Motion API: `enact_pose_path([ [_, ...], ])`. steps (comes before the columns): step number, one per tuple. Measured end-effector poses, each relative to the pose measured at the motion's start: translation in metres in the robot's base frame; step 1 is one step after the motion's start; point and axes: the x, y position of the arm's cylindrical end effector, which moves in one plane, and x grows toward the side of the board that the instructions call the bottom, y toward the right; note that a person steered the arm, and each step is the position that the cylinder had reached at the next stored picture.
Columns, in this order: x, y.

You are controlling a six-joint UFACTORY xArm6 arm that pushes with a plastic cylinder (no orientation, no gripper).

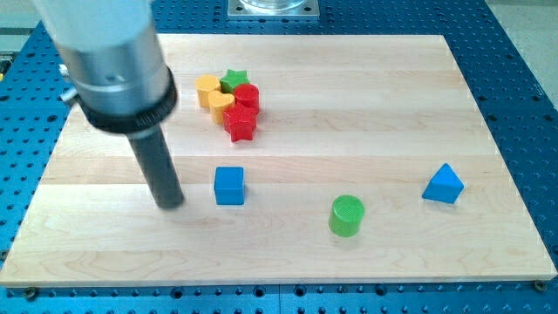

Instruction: Push the cube into the yellow heart

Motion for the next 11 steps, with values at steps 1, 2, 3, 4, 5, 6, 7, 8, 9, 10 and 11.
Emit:
enact_pose_path([
  [1,0.023,0.037],
  [2,0.023,0.062],
  [3,0.010,0.107],
  [4,-0.025,0.100],
  [5,-0.038,0.064],
  [6,-0.001,0.013],
  [7,0.032,0.013],
  [8,0.012,-0.025],
  [9,-0.017,-0.011],
  [10,-0.081,-0.006],
  [11,-0.125,-0.010],
])
